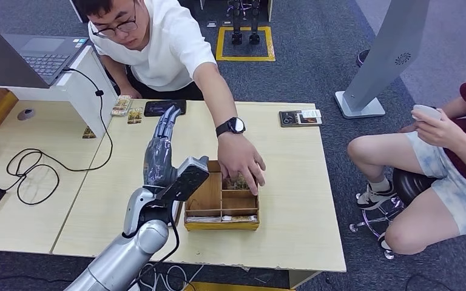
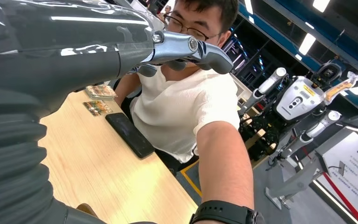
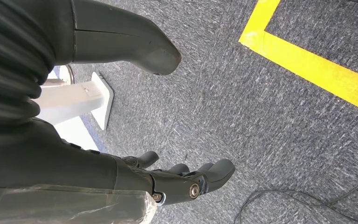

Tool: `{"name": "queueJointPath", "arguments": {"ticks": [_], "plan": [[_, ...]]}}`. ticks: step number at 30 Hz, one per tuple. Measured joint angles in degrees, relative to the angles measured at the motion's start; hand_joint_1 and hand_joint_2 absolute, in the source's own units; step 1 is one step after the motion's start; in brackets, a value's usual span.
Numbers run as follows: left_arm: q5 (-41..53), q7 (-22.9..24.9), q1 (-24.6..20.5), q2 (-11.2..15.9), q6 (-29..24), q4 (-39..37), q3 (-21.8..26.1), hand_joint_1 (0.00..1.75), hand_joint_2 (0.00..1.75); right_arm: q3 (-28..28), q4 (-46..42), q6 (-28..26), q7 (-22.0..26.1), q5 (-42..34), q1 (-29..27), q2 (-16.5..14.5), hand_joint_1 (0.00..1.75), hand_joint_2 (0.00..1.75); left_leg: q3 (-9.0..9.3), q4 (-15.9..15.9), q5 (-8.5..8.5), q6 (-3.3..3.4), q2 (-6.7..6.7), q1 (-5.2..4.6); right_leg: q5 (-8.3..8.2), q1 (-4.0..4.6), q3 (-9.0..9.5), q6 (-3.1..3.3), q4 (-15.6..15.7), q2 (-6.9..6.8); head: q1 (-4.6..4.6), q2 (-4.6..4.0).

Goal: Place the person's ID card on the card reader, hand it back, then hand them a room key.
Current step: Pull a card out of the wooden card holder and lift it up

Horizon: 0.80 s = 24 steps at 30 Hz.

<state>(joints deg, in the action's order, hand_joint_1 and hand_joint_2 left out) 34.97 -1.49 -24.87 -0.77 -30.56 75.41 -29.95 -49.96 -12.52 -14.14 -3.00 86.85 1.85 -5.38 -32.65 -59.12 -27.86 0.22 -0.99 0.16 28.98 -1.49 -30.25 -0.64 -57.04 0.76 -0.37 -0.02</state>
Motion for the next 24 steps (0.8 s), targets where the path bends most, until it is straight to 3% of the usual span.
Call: {"name": "queueJointPath", "arguments": {"ticks": [15,24], "plan": [[-4.1,-6.1,2.1,1.2,-1.0,2.5,0.0,0.00,1.75,0.1,0.4,-0.4,0.0,-0.1,-0.3,0.3,0.00,1.75,0.00,0.0,0.00,0.00,0.01,0.00,0.00,0.00,0.00,0.00,0.0,0.00,-0.01,0.00],[-7.4,-10.4,5.5,4.2,1.6,10.3,-2.4,0.00,1.75,0.1,0.5,-0.6,0.3,-1.1,-1.0,0.5,0.00,1.75,0.00,0.0,-0.01,0.00,0.01,0.00,0.01,0.00,-0.01,0.00,0.0,0.00,-0.02,0.00]]}}
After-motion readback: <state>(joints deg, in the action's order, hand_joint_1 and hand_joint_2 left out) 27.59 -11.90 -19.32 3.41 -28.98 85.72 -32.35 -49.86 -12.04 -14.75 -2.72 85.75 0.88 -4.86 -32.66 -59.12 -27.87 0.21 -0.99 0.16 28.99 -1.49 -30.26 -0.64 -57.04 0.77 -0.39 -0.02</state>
